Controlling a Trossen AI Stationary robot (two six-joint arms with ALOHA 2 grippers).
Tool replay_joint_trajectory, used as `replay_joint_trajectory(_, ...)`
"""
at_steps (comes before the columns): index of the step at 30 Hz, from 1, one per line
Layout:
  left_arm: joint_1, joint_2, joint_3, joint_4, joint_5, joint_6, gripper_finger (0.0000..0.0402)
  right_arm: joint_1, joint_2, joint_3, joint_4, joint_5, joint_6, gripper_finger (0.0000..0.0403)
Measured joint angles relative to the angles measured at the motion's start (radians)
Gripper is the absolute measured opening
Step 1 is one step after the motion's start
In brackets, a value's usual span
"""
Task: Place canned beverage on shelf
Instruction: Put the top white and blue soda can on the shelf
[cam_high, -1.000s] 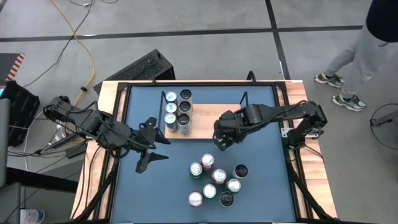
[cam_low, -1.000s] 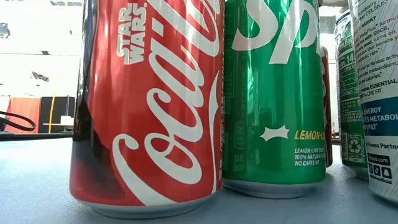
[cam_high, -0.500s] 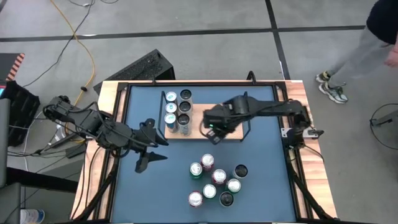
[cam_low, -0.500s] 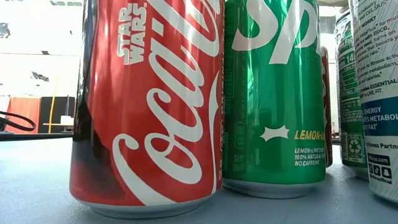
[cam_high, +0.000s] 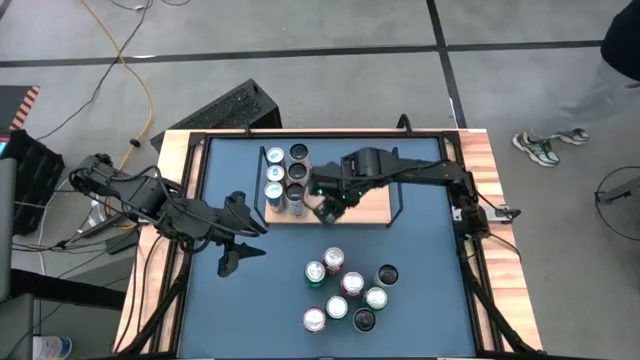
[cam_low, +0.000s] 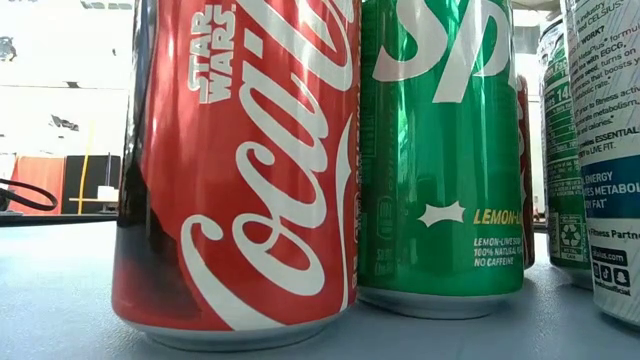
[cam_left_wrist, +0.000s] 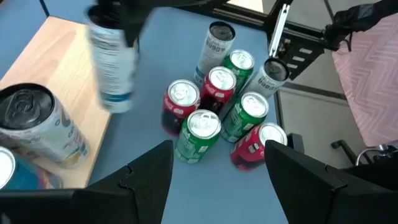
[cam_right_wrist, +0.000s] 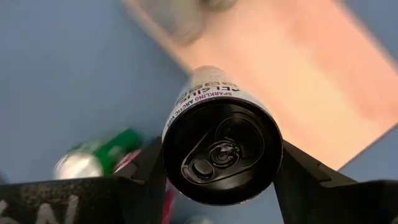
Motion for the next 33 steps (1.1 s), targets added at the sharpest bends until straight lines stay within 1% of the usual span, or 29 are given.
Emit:
replay_joint_trajectory(3,0.0,0.0,0.0,-0.009,-0.008,-0.006,0.0238,-0.002,0.0,-0.02,0.004,-0.005,0.0,0.0211)
replay_joint_trajectory(8,0.0,0.005,0.0,-0.008,-0.061,0.018,0.0238,-0.046,0.0,-0.048,-0.005,0.036,-0.015,0.0211)
replay_joint_trajectory(11,0.0,0.005,0.0,-0.008,-0.074,0.027,0.0238,-0.058,0.0,-0.049,0.002,0.025,-0.023,0.0211)
replay_joint_trajectory(19,0.0,0.005,0.0,-0.008,-0.078,0.034,0.0238,-0.07,0.0,-0.048,-0.002,0.01,-0.03,0.0211)
replay_joint_trajectory(26,0.0,0.005,0.0,-0.007,-0.079,0.05,0.0238,-0.071,0.038,-0.051,0.005,0.006,-0.053,0.0217)
replay_joint_trajectory(33,0.0,0.005,0.0,-0.007,-0.079,0.051,0.0238,-0.071,0.056,-0.047,0.016,0.023,-0.079,0.0224)
